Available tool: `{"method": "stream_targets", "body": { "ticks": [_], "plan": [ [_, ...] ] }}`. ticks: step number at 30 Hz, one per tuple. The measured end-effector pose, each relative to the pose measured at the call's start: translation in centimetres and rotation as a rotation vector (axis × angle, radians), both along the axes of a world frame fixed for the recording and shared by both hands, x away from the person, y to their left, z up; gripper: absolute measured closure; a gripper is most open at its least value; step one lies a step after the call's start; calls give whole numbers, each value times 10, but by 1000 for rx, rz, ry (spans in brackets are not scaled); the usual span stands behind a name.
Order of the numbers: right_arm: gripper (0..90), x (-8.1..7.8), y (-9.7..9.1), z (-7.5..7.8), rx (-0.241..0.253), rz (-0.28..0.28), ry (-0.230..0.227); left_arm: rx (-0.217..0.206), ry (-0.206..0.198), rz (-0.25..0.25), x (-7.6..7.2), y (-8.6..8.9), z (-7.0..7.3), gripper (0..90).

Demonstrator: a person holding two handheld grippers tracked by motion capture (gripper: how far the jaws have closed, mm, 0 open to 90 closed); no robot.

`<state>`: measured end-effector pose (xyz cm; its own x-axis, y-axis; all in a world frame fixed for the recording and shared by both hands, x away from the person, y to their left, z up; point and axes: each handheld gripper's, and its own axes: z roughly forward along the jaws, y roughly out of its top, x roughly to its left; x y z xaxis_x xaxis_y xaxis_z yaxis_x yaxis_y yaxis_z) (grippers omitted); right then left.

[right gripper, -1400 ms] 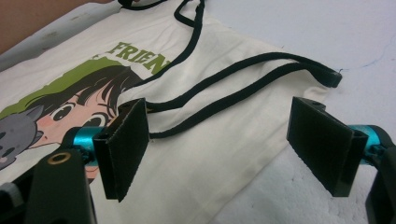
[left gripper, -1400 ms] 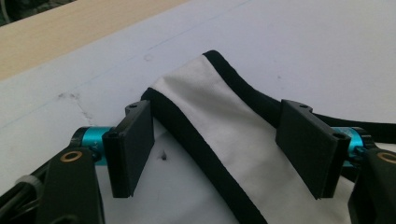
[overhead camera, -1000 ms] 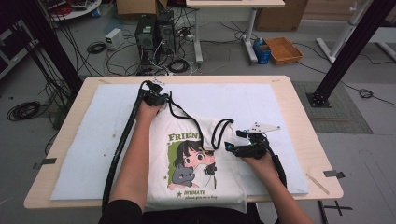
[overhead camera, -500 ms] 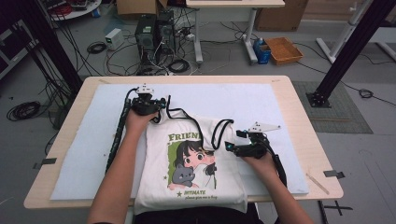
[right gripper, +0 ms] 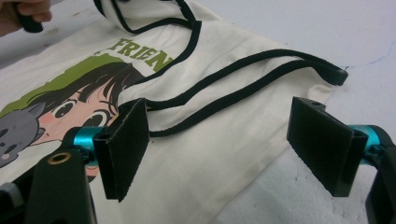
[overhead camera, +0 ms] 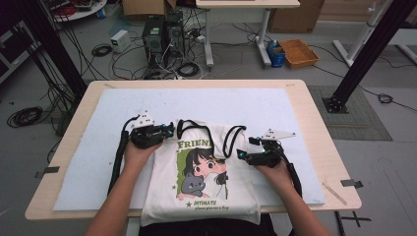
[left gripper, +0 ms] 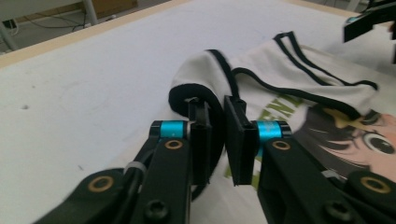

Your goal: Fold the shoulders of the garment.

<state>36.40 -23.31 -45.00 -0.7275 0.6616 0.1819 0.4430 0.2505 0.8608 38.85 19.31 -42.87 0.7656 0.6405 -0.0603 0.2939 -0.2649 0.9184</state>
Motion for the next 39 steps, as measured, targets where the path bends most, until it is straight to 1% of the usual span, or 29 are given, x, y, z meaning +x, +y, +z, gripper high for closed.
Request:
{"method": "stream_targets", "body": {
  "ticks": [2,5,6,8,10,13,15,19,24,28,30,33,35,36,37,39],
  "plan": [
    [214,0,0,0,0,-3,4,-12,0,-14,-10,1,1,727],
    [214,0,0,0,3,-4,5,-38,-10,-18,-22,6,5,628],
    [214,0,0,0,2,-1,3,-46,-13,-16,-25,7,6,611],
    [214,0,0,0,0,1,-1,-60,-4,-11,-27,8,8,560],
    [214,0,0,0,0,2,-1,-65,12,-26,-27,4,7,537],
    [214,0,0,0,-1,-1,-3,-26,29,-46,-25,-6,3,536],
    [214,0,0,0,-2,2,-1,-7,42,-48,-22,-12,1,539],
    [214,0,0,0,-2,2,3,15,66,-84,-21,-18,-2,594],
    [214,0,1,0,-3,4,2,62,93,-117,-25,-21,-8,681],
    [214,0,1,0,-9,6,-2,129,103,-137,-28,-21,-12,758],
    [214,0,1,0,-9,5,-1,146,107,-140,-29,-20,-13,800],
    [214,0,1,0,-7,3,5,149,107,-150,-34,-17,-12,839],
    [214,0,1,0,-6,4,5,129,104,-153,-40,-13,-11,846],
    [215,1,1,0,-6,5,5,114,101,-146,-44,-11,-11,846],
    [214,1,0,0,-4,6,7,110,96,-144,-47,-8,-10,847],
    [214,1,0,0,1,4,11,90,102,-137,-54,-3,-10,846]
  ]
}}
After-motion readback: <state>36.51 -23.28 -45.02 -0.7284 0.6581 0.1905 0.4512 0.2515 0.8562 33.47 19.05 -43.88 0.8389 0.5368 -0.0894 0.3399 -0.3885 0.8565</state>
